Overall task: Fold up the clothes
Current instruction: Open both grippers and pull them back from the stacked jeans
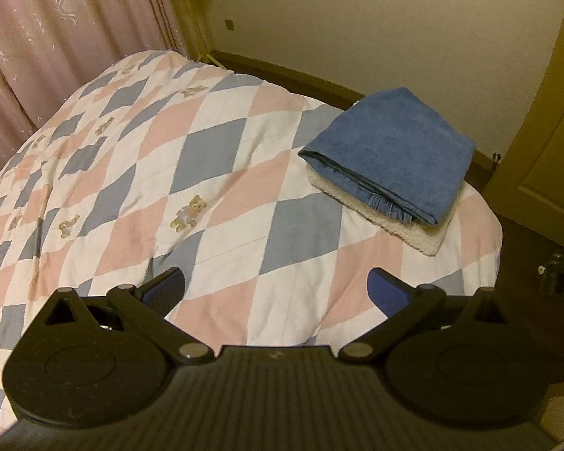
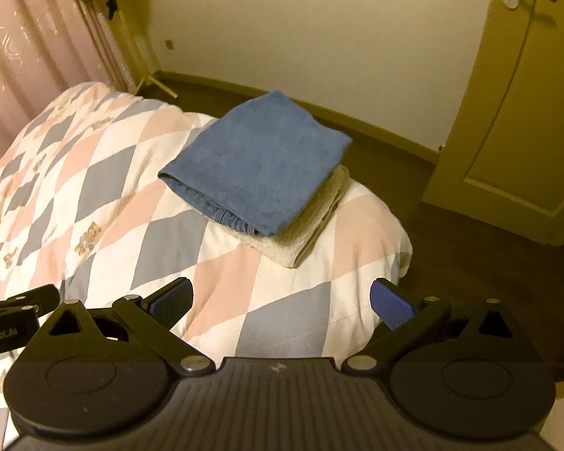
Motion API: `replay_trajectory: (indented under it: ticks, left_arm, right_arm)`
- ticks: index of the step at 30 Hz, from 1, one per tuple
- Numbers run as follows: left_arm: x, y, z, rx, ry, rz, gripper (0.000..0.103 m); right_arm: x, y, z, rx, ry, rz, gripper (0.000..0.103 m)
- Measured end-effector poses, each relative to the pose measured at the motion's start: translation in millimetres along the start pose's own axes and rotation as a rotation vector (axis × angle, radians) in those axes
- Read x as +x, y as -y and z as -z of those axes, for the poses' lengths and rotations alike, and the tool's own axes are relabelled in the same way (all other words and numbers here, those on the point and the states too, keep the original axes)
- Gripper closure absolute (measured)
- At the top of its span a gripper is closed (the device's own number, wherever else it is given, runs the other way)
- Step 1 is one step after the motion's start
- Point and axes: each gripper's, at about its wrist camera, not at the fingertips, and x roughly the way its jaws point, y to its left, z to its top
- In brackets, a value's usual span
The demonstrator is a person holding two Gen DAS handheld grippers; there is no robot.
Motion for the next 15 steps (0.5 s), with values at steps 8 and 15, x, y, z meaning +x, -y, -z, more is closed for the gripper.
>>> replay_trajectory:
  ticks: [8, 15]
  left_arm:
    - [17, 32, -25, -0.038, -0.010, -0.011, 0.001]
    - [26, 60, -39, -0.057, -0.023, -0.018, 0.001]
  right_arm:
    - [21, 27, -31, -0.047, -0.016, -0.007, 0.000]
    - [37, 56, -49, -0.052, -0.045, -0.011, 0.000]
